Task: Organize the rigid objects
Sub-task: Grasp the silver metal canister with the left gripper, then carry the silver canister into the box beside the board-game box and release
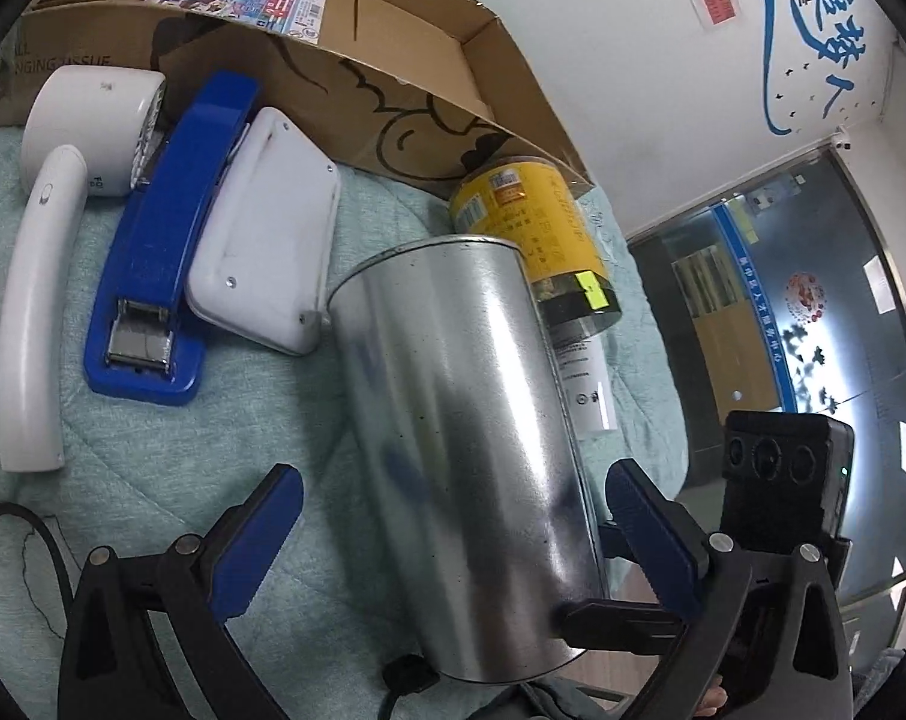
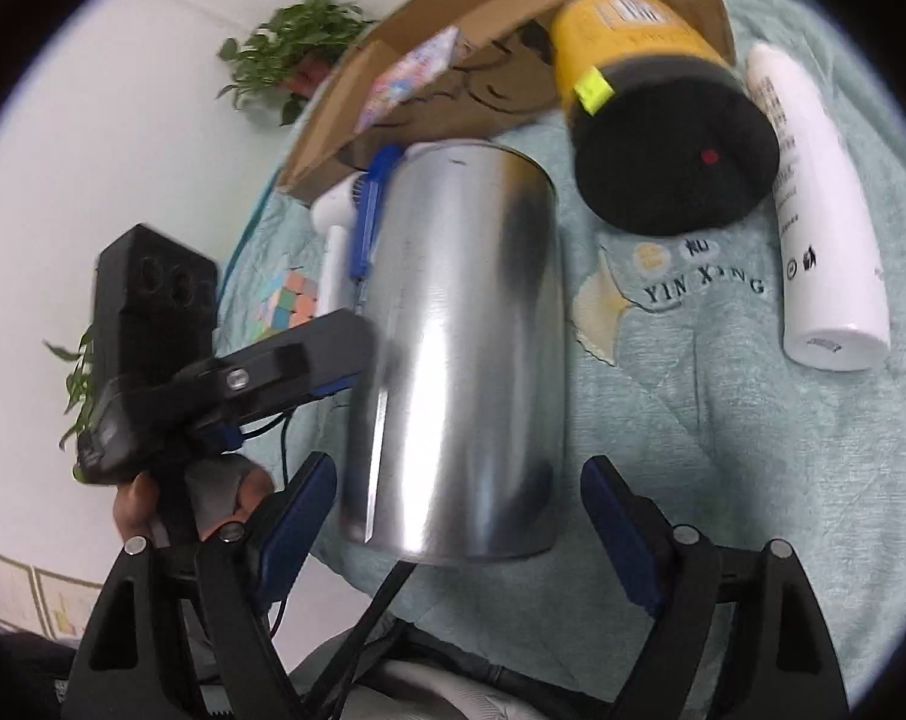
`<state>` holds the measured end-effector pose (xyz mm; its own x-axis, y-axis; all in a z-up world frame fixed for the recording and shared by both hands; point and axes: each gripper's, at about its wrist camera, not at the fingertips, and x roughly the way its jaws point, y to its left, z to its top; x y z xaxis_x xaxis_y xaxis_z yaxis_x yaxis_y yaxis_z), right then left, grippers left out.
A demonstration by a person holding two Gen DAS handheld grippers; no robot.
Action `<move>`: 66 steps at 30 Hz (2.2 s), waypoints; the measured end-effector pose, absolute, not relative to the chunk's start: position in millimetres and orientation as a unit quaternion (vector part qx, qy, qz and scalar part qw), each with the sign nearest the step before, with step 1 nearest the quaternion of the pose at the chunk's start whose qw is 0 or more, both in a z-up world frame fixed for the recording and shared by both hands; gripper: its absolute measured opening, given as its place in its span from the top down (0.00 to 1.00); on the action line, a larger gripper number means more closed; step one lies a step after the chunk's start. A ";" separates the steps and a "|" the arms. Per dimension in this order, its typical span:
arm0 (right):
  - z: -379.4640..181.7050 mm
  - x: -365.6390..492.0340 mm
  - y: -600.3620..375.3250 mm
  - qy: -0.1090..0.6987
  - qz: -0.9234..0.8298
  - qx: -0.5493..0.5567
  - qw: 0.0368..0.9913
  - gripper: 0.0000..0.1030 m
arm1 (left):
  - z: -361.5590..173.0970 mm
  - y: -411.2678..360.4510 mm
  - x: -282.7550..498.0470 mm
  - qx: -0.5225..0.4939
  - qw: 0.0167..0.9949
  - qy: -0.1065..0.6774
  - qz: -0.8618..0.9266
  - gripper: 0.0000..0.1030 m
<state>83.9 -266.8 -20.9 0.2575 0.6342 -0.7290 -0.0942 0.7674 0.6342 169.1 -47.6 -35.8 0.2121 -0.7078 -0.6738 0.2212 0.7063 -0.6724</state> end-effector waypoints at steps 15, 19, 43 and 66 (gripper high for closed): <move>-20.1 80.9 -221.5 0.549 0.243 0.171 0.781 0.17 | -49.1 -60.2 169.6 -0.212 0.743 0.542 -0.332 0.17; -16.2 77.2 -213.8 0.536 0.242 0.162 0.792 0.17 | -43.0 -57.3 162.5 -0.206 0.751 0.528 -0.338 0.17; 106.7 141.8 -197.5 0.357 0.244 0.041 0.901 0.17 | 131.0 -49.9 219.1 -0.101 0.847 0.367 -0.371 0.19; 75.9 325.9 -209.8 0.485 0.251 0.104 0.831 0.17 | 112.3 -66.5 420.2 -0.117 0.824 0.452 -0.320 0.19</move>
<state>325.9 -209.8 75.9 0.4040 0.5174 -0.7544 -0.3165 0.8528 0.4154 420.2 -66.5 112.3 0.3862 -0.6343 -0.6697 0.4223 0.7670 -0.4831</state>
